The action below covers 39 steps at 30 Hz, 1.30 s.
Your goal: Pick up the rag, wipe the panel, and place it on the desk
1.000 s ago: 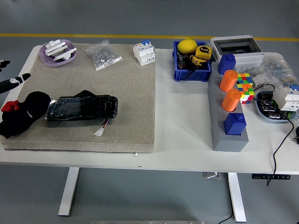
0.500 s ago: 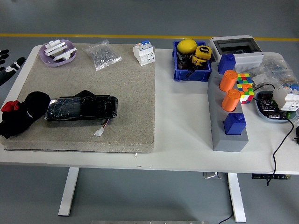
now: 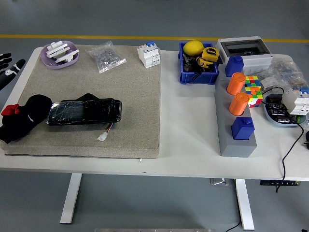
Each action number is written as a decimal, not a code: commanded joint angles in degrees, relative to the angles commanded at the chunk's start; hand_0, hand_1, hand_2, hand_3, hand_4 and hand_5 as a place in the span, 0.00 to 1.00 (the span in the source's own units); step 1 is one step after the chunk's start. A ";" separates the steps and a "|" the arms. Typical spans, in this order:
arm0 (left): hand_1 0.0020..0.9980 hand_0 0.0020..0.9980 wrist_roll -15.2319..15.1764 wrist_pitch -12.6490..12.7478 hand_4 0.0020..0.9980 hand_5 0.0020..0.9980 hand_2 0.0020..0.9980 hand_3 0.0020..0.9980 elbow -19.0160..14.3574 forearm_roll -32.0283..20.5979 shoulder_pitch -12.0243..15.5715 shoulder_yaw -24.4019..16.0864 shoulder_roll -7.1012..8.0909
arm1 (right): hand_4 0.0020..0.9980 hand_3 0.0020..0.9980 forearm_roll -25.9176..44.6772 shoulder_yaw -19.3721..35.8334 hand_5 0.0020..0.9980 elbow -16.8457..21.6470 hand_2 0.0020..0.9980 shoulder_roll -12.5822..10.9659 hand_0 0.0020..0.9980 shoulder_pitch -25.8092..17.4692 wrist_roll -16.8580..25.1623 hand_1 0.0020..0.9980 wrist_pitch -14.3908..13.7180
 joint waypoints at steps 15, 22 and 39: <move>0.86 0.81 -0.06 0.40 1.00 0.61 0.82 0.78 -0.11 -2.43 0.50 0.13 -0.72 | 1.00 0.63 -0.42 2.11 0.62 -0.61 0.66 1.23 0.74 0.97 0.30 0.54 -0.55; 0.86 0.81 0.38 0.03 1.00 0.60 0.81 0.78 -0.15 -2.48 0.45 0.50 -1.11 | 1.00 0.63 -0.64 3.22 0.62 -0.87 0.66 1.36 0.74 0.60 0.41 0.54 -0.29; 0.86 0.81 0.28 -0.15 1.00 0.59 0.81 0.78 -0.59 -2.49 0.09 1.54 -0.74 | 1.00 0.63 -0.77 4.32 0.62 -1.13 0.66 1.73 0.74 0.10 0.63 0.54 -0.05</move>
